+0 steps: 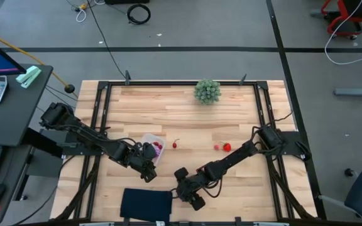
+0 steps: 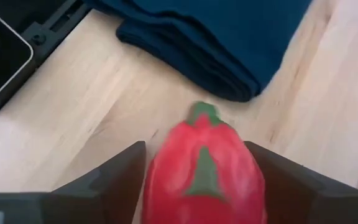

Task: Pick and placing Produce into tupperware
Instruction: Put the red dragon fruit into the transparent bin, then put the red cherry into the transparent bin

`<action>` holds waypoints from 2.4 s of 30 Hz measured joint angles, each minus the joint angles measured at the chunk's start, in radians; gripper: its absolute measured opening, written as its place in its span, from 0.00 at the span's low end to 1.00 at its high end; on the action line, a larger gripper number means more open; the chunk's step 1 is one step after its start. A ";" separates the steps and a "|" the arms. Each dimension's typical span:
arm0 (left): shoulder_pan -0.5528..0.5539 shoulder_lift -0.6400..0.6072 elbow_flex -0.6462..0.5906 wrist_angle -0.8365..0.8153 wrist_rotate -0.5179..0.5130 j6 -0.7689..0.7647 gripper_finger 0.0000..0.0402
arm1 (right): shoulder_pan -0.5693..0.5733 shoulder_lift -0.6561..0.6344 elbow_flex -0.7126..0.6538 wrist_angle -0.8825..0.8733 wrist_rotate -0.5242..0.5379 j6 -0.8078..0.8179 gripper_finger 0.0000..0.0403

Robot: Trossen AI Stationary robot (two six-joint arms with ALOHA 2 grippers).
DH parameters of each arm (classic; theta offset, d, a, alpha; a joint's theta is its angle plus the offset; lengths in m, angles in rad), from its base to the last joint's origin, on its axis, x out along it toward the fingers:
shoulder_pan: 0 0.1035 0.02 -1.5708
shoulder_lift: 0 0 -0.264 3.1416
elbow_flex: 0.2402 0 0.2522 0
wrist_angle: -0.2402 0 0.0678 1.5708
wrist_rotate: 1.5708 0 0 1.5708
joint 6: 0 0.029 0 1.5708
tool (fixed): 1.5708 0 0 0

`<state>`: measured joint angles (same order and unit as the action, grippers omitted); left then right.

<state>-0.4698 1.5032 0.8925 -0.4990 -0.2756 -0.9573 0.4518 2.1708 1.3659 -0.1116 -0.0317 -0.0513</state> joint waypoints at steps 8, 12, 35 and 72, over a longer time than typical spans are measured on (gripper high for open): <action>0.000 0.000 0.000 0.009 0.000 0.000 0.48 | -0.005 -0.001 0.000 -0.006 0.006 0.031 0.54; 0.000 -0.001 0.000 0.024 0.003 -0.038 0.49 | -0.015 -0.002 -0.001 -0.005 0.003 0.031 0.48; 0.084 -0.475 0.307 -0.286 -0.237 0.295 0.43 | -0.256 -0.163 -0.002 0.503 -0.003 -0.104 0.52; 0.191 -0.586 0.328 -0.370 -0.359 0.392 0.40 | -0.389 -0.038 0.529 -0.422 0.022 -0.117 0.61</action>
<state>-0.2787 0.9173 1.2201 -0.8689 -0.6346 -0.5656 0.0628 2.1324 1.8950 -0.5334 -0.0099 -0.1687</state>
